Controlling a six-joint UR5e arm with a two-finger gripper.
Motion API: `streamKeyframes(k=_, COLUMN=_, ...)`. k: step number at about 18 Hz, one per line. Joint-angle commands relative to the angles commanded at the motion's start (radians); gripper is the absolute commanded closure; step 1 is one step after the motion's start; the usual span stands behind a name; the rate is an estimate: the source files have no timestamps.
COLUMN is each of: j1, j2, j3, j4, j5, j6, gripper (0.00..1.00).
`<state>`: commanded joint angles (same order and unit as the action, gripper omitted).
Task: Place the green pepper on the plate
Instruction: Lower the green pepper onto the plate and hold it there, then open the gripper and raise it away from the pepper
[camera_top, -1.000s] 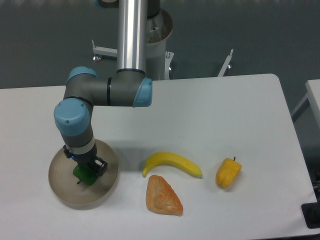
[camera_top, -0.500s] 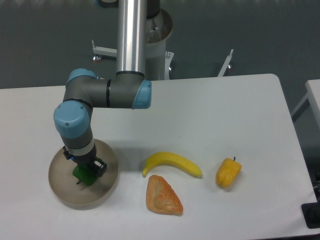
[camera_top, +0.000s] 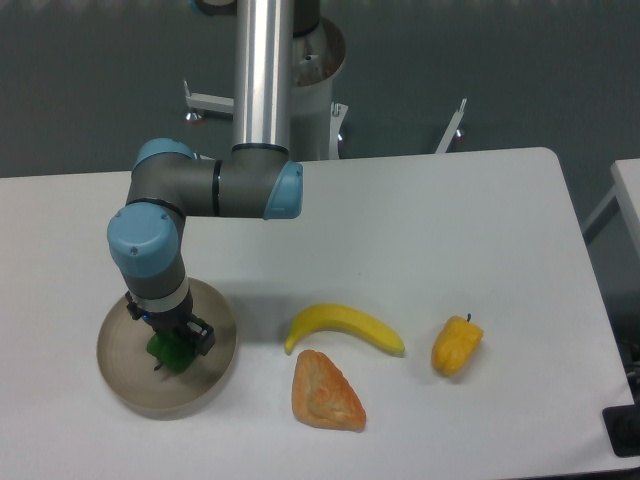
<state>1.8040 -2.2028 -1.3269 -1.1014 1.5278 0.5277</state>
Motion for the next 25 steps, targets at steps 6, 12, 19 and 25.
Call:
streamKeyframes(k=6, j1=0.0, j2=0.012, j3=-0.002, j4=-0.008, j5=-0.005, j6=0.017, gripper=0.1)
streamKeyframes(k=12, j1=0.031, j2=0.077, j3=-0.044, j4=-0.018, j5=-0.005, j6=0.144, gripper=0.1)
streamKeyframes(k=19, j1=0.176, j2=0.143, j3=-0.081, j4=-0.077, j5=0.002, j6=0.354, gripper=0.09)
streamKeyframes(k=25, j1=0.334, j2=0.152, j3=-0.075, j4=-0.077, j5=0.037, j6=0.598, gripper=0.08)
